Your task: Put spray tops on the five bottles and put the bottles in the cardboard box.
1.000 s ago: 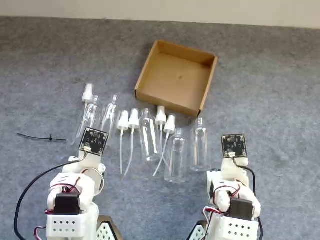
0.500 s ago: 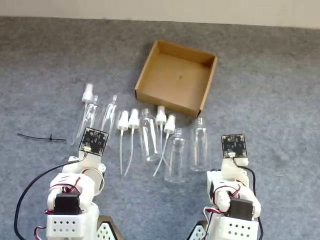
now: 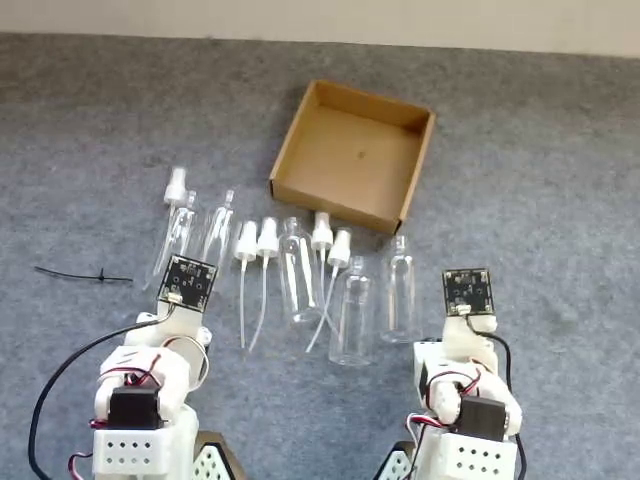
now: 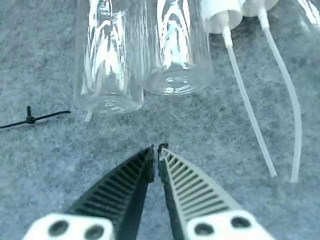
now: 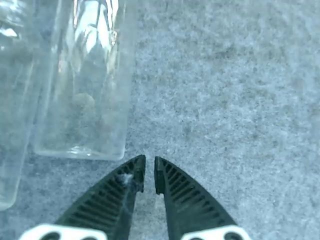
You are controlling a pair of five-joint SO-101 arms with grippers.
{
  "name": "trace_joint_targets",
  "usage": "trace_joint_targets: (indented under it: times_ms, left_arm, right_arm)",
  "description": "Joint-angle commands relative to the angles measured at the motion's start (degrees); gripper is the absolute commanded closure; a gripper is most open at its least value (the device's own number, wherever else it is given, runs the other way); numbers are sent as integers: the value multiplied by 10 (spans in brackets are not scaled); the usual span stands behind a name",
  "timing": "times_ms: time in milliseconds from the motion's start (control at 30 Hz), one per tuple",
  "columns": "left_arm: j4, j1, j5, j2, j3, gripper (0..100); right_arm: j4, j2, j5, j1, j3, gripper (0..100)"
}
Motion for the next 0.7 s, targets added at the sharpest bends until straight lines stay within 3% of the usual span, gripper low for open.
trace_joint_targets:
  times_ms: [0,300,500,667]
  left_arm:
    - [-11,-8,-4,0,11,965]
    - [11,-8,-4,0,11,966]
    - [12,-8,-4,0,11,965]
    - [13,-8,-4,0,11,965]
  right_arm:
    - [1,-6,3,4,78,986]
    - [0,-7,3,2,78,985]
    - [-65,-7,5,-7,77,985]
    - [-71,-7,96,-7,61,985]
